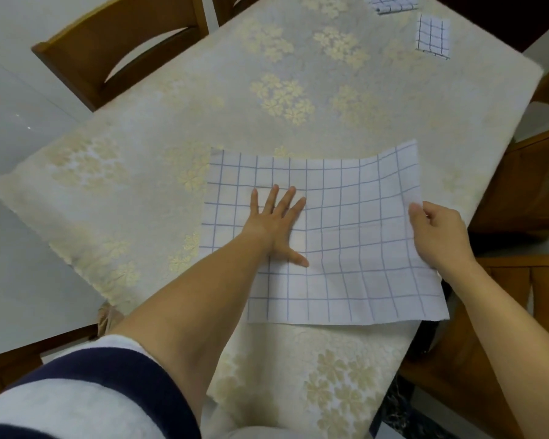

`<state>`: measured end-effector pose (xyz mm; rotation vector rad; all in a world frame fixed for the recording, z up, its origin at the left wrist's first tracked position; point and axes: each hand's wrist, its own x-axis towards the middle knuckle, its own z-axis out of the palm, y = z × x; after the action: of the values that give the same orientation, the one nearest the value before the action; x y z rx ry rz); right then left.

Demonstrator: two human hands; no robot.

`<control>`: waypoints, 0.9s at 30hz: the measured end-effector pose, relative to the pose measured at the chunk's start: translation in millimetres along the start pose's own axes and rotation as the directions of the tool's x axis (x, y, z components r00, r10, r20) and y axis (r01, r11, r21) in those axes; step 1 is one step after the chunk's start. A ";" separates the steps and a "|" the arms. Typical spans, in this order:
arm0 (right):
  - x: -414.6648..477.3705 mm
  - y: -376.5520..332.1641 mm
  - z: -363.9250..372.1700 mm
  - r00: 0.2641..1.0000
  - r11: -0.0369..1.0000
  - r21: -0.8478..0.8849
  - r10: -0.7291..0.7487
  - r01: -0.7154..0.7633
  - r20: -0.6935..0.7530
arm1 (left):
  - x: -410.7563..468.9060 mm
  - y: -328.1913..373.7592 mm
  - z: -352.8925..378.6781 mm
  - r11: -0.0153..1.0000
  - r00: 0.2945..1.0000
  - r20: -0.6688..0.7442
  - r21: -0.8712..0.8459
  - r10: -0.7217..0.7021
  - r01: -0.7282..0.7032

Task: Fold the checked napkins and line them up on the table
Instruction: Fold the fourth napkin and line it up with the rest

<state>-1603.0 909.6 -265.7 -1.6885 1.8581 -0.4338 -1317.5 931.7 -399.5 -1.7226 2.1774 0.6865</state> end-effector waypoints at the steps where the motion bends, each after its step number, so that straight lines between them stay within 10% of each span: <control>1: -2.5 -9.1 1.4 0.999 0.999 0.001 -0.034 0.034 -0.008 | -0.2 1.1 -1.9 1.000 1.000 0.009 -0.003 -0.007 0.007; 9: -23.6 -98.7 34.3 0.969 0.969 -0.064 -0.243 0.241 -0.032 | -19.5 -8.9 -22.7 0.969 0.988 -0.149 -0.247 -0.034 -0.004; 15: -27.7 -162.7 101.6 0.949 0.951 -0.105 -0.271 0.289 0.162 | -69.4 -65.7 -17.2 0.756 0.903 -0.308 -0.654 -0.299 0.027; 27: -35.8 -162.2 221.7 0.785 0.831 -0.139 -0.434 0.538 0.442 | -112.0 -131.6 50.6 0.955 0.881 -0.372 -0.169 -0.292 0.245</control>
<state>-1338.0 953.2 -333.6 -2.2549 1.2023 -0.0295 -1166.1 1028.4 -412.0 -2.3437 2.1005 0.4292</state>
